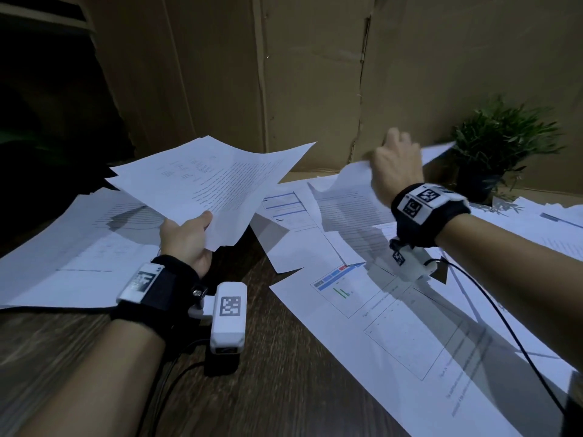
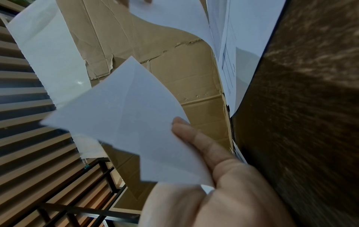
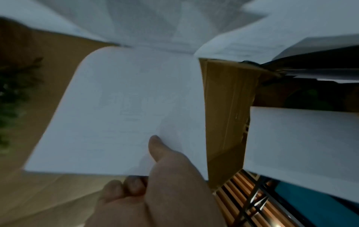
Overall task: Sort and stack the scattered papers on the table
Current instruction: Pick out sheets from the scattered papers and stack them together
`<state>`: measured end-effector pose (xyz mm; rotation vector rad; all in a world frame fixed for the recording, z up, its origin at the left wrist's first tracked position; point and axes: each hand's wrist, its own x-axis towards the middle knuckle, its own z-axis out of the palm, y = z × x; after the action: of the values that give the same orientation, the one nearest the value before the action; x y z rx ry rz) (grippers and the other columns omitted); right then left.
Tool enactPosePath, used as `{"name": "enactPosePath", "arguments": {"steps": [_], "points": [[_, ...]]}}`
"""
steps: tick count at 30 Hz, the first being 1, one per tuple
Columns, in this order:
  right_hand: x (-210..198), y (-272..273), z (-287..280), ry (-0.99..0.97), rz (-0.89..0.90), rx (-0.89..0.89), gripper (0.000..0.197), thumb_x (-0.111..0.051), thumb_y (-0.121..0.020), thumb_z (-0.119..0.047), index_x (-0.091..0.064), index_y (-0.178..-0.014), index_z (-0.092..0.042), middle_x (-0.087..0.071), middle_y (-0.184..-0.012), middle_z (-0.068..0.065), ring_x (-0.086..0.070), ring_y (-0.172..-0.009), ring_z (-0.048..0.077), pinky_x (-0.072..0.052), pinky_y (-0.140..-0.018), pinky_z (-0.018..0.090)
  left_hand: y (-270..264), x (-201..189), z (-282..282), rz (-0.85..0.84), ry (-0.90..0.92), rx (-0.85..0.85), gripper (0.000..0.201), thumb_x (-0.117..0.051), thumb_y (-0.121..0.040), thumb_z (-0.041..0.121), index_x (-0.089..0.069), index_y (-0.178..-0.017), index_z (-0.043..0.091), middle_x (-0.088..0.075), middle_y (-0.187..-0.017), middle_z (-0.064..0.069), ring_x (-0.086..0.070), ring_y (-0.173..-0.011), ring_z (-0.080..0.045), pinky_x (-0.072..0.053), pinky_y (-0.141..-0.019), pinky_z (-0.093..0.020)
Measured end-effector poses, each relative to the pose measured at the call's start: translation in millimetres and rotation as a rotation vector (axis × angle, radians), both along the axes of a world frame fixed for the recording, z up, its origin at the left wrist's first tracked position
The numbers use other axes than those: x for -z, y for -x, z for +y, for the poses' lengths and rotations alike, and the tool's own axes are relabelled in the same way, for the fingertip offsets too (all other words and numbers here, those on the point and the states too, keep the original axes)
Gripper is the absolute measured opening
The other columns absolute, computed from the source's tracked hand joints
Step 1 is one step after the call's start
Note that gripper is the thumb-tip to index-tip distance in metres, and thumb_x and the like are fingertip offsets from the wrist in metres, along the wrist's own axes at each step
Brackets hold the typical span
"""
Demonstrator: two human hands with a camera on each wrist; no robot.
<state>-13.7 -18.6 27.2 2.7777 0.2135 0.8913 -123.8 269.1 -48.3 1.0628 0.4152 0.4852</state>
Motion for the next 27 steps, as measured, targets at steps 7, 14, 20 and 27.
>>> {"name": "enactPosePath", "arguments": {"steps": [7, 14, 20, 27], "points": [[-51.5, 12.4, -52.0, -0.361, 0.171, 0.206, 0.026, -0.057, -0.097, -0.022, -0.064, -0.1, 0.002, -0.07, -0.099, 0.025, -0.068, -0.088, 0.038, -0.05, -0.074, 0.038, -2.7, 2.5, -0.4, -0.014, -0.026, -0.038, 0.041, -0.064, -0.09, -0.001, -0.055, -0.13, 0.005, -0.067, -0.118, -0.011, -0.067, -0.102, -0.028, -0.059, -0.067, -0.034], [-61.7, 17.3, -64.9, -1.203, 0.511, -0.097, 0.032, -0.036, -0.109, -0.017, -0.043, -0.132, 0.003, -0.07, -0.087, 0.027, -0.072, -0.055, 0.028, -0.044, -0.03, 0.022, -3.9, 5.2, -1.1, -0.007, -0.112, -0.061, 0.042, -0.063, -0.092, 0.003, -0.052, -0.132, 0.007, -0.065, -0.119, -0.007, -0.065, -0.105, -0.026, -0.058, -0.076, -0.036], [-57.2, 18.1, -54.6, -1.442, 0.455, -0.184, 0.034, -0.028, -0.109, -0.016, -0.042, -0.136, -0.001, -0.069, -0.056, 0.015, -0.069, -0.046, 0.023, -0.058, -0.042, 0.034, -4.4, 6.8, -0.6, -0.018, -0.139, -0.049, 0.042, -0.062, -0.093, 0.002, -0.053, -0.133, 0.009, -0.066, -0.12, -0.006, -0.065, -0.105, -0.025, -0.057, -0.075, -0.033], [-46.6, 10.8, -59.7, -1.488, 0.239, -0.226, 0.036, -0.025, -0.107, -0.007, -0.044, -0.138, -0.008, -0.069, -0.094, 0.027, -0.073, -0.06, 0.032, -0.062, -0.055, 0.042, -5.6, 8.0, -0.9, -0.014, -0.157, -0.056, 0.042, -0.063, -0.092, 0.002, -0.054, -0.132, 0.012, -0.067, -0.12, -0.005, -0.065, -0.109, -0.027, -0.055, -0.091, -0.047]]}}
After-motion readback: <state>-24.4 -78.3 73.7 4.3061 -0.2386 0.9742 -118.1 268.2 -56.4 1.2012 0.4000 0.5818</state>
